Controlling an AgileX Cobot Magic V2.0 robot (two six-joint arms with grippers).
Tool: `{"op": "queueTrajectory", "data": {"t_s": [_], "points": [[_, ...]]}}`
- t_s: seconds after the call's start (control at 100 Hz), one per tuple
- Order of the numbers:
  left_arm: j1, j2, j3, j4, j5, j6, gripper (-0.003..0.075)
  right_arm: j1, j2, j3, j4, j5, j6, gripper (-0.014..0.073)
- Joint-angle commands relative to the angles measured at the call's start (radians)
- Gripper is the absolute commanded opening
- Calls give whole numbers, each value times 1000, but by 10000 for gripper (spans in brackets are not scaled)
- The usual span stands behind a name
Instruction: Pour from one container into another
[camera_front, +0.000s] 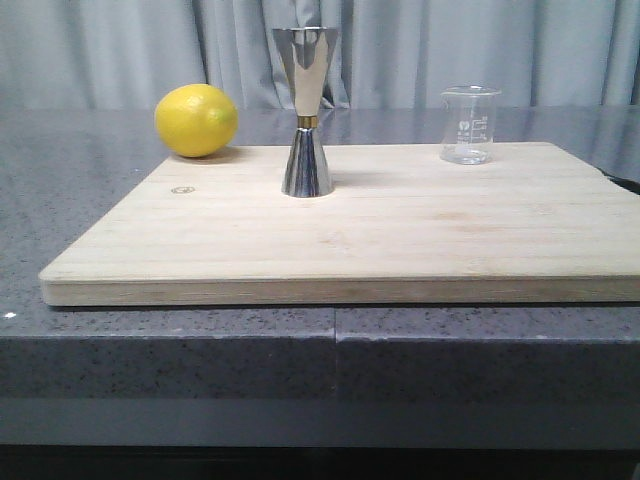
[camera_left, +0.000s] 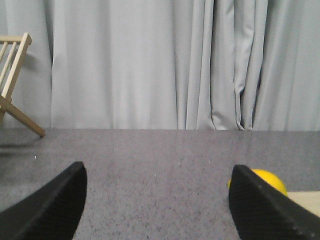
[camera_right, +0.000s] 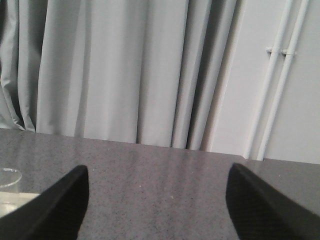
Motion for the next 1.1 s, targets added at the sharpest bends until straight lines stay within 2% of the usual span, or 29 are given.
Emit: {"op": "queueTrajectory", "data": {"t_s": [0.0, 0.21, 0.55, 0.63, 0.7, 0.93, 1.05, 1.09], "points": [[-9, -41, 43, -12, -47, -11, 544, -3, -50, 20, 1, -82, 11, 514], [-9, -77, 160, -20, -47, -13, 544, -3, -143, 113, 1, -80, 11, 515], [-9, -77, 168, -19, -49, -13, 533, -3, -148, 133, 4, -100, 11, 512], [-9, -77, 168, -19, -49, -13, 472, -3, -148, 133, 4, -100, 11, 491], [-9, -77, 168, -19, -49, -13, 390, -3, -148, 133, 4, -100, 11, 430], [-9, -77, 168, -19, -49, -13, 92, -3, -148, 133, 4, -100, 11, 125], [-9, -77, 168, -19, -49, -13, -23, -3, -148, 133, 4, -100, 11, -10], [-9, -77, 168, -19, -49, -13, -21, -3, -148, 133, 4, -100, 11, -48]]}}
